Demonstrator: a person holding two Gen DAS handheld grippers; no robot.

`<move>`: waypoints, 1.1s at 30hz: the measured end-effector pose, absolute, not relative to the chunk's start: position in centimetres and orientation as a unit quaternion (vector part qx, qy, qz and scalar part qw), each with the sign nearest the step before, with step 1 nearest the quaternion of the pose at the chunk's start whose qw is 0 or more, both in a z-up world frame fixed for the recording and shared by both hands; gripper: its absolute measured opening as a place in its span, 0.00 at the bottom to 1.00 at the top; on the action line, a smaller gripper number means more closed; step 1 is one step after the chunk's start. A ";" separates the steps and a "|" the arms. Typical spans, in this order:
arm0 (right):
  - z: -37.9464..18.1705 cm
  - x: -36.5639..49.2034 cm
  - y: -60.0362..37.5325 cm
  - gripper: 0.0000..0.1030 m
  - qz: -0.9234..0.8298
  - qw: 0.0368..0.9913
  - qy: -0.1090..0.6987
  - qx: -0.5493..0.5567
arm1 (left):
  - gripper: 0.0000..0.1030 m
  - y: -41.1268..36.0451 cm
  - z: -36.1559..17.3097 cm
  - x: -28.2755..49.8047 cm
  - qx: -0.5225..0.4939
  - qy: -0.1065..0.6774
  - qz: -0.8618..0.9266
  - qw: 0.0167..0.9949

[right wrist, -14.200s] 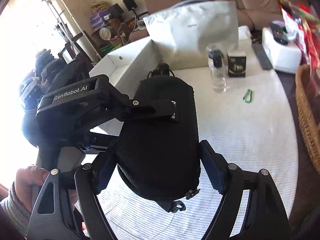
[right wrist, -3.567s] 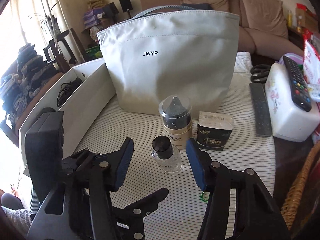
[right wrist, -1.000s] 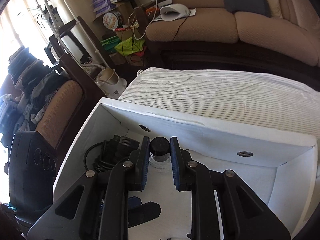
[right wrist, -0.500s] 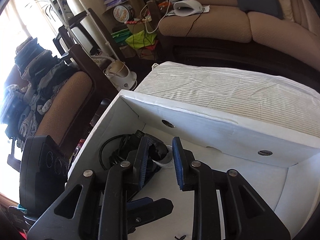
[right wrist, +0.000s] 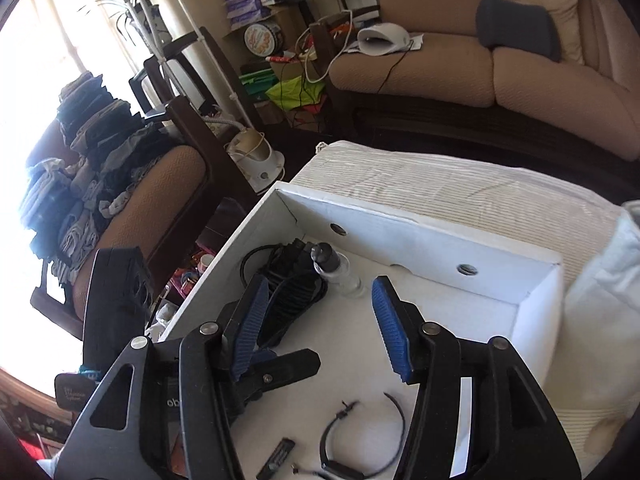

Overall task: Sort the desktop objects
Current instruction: 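Move the right gripper to the Olay cream jar and close on it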

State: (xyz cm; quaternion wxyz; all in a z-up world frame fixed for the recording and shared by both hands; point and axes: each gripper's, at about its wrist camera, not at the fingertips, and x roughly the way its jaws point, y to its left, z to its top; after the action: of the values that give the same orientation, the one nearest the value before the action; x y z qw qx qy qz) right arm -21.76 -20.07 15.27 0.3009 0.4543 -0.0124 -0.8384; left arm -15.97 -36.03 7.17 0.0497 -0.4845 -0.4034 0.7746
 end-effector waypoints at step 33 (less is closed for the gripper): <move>11.0 -15.4 15.3 0.68 -0.867 0.158 -0.059 0.470 | 1.00 -0.2 8.1 -11.3 -0.469 -0.081 0.867 0.144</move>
State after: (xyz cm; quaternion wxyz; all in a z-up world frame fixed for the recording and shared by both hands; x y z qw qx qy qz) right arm -15.36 15.25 11.01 0.1580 0.4698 -0.0592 -0.8665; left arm -11.26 -0.21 8.14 0.1443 -0.4695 -0.0808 0.8673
